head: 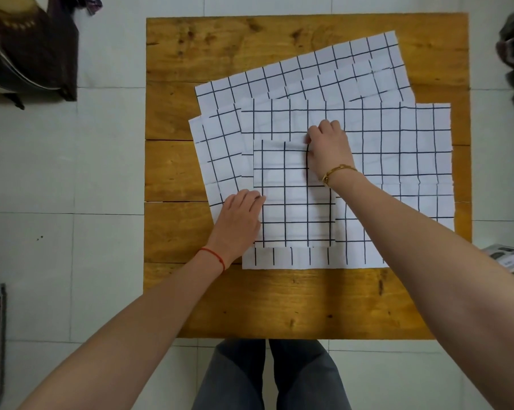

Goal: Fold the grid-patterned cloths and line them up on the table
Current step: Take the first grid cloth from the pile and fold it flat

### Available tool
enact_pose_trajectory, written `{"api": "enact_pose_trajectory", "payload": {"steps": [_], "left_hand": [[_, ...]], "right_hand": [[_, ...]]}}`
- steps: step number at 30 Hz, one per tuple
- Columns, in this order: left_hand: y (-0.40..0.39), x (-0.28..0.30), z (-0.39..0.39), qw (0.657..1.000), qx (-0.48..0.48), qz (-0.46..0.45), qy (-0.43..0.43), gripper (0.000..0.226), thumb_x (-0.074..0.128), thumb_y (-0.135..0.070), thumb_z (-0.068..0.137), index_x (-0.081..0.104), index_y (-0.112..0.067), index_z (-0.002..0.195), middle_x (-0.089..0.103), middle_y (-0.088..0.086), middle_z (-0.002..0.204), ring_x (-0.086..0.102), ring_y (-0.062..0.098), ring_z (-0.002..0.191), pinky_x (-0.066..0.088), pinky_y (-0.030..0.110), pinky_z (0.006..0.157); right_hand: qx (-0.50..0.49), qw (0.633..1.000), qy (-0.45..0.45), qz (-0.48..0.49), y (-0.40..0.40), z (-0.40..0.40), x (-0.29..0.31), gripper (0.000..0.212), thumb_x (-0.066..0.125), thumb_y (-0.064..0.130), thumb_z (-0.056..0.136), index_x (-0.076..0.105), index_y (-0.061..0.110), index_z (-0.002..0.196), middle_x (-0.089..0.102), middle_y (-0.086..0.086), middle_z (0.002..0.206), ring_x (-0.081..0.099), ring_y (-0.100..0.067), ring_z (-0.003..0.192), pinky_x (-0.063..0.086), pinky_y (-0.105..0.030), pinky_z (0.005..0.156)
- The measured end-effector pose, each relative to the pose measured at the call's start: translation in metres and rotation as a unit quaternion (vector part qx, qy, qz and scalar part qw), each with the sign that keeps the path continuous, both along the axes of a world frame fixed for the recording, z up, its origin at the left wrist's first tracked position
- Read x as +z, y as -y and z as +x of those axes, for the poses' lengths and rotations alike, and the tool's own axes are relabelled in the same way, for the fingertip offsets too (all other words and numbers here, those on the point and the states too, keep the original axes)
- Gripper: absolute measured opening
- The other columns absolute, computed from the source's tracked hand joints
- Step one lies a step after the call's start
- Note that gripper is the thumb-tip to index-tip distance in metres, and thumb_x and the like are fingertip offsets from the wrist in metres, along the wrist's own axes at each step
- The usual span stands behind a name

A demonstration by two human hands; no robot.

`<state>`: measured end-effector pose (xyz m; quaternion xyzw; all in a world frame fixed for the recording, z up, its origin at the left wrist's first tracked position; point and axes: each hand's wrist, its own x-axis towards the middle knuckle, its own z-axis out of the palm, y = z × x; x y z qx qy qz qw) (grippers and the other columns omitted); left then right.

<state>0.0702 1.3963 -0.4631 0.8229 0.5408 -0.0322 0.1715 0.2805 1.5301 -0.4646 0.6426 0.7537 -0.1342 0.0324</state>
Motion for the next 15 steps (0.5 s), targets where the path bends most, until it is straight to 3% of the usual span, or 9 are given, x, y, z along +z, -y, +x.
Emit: {"api": "enact_pose_trajectory", "payload": {"steps": [3, 8, 12, 15], "left_hand": [[-0.001, 0.002, 0.003, 0.999, 0.031, -0.035, 0.027, 0.053, 0.053, -0.011, 0.089, 0.044, -0.011, 0.142, 0.049, 0.006, 0.132, 0.043, 0.023, 0.125, 0.034, 0.038, 0.109], [-0.003, 0.005, 0.007, 0.992, 0.092, -0.044, 0.080, 0.051, 0.051, -0.008, 0.088, 0.048, -0.012, 0.139, 0.050, 0.006, 0.130, 0.041, 0.022, 0.124, 0.035, 0.035, 0.104], [-0.005, 0.008, 0.006, 0.984, 0.118, -0.086, 0.106, 0.047, 0.046, -0.006, 0.092, 0.050, -0.015, 0.138, 0.049, 0.000, 0.136, 0.035, 0.019, 0.126, 0.032, 0.033, 0.104], [0.001, 0.004, 0.002, 0.970, 0.162, -0.120, 0.134, 0.044, 0.042, -0.006, 0.094, 0.056, -0.020, 0.133, 0.053, -0.004, 0.136, 0.038, 0.014, 0.116, 0.039, 0.033, 0.103]], "right_hand": [[-0.015, 0.999, -0.045, 0.023, 0.002, 0.004, 0.005, 0.022, 0.054, -0.001, 0.080, 0.060, 0.004, 0.101, 0.052, -0.016, 0.107, 0.044, -0.033, 0.103, 0.029, -0.029, 0.079], [-0.007, 0.987, -0.150, 0.064, 0.021, 0.016, 0.021, 0.017, 0.057, 0.002, 0.078, 0.060, 0.006, 0.094, 0.054, -0.012, 0.099, 0.047, -0.029, 0.094, 0.039, -0.033, 0.080], [0.032, 0.980, -0.173, 0.091, 0.052, 0.026, 0.034, 0.018, 0.057, 0.002, 0.076, 0.058, 0.010, 0.092, 0.056, -0.006, 0.091, 0.048, -0.026, 0.089, 0.032, -0.028, 0.078], [0.057, 0.980, -0.167, 0.096, 0.082, 0.031, 0.042, 0.022, 0.054, 0.000, 0.073, 0.056, 0.012, 0.091, 0.056, -0.003, 0.088, 0.049, -0.025, 0.087, 0.032, -0.028, 0.078]]}}
